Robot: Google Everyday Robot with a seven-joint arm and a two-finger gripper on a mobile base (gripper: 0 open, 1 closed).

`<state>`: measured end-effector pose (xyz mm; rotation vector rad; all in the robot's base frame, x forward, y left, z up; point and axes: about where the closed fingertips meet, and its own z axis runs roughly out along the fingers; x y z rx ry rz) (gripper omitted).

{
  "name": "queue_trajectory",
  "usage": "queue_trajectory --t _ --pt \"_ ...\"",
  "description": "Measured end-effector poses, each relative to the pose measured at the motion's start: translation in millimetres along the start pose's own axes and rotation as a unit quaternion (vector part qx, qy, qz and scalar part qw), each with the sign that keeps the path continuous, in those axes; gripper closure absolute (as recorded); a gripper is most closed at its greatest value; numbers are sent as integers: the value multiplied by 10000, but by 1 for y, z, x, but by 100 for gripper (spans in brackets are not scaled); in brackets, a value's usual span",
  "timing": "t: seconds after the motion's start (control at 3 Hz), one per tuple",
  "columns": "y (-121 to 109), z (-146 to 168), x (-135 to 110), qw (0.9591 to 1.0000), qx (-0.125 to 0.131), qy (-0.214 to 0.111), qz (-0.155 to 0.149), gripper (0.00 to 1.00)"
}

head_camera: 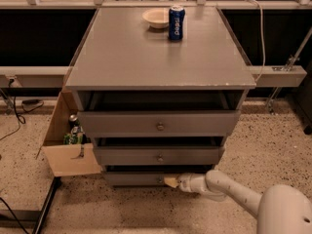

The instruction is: Close bottom drawer

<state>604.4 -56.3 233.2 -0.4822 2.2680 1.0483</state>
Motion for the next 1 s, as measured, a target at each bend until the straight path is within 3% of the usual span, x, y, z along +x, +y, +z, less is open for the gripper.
queue_trajectory --t 0.67,1.0 --pt "-64 -81 20 9960 -404 390 699 100" --pt "-61 -93 8 9955 -622 398 600 82"
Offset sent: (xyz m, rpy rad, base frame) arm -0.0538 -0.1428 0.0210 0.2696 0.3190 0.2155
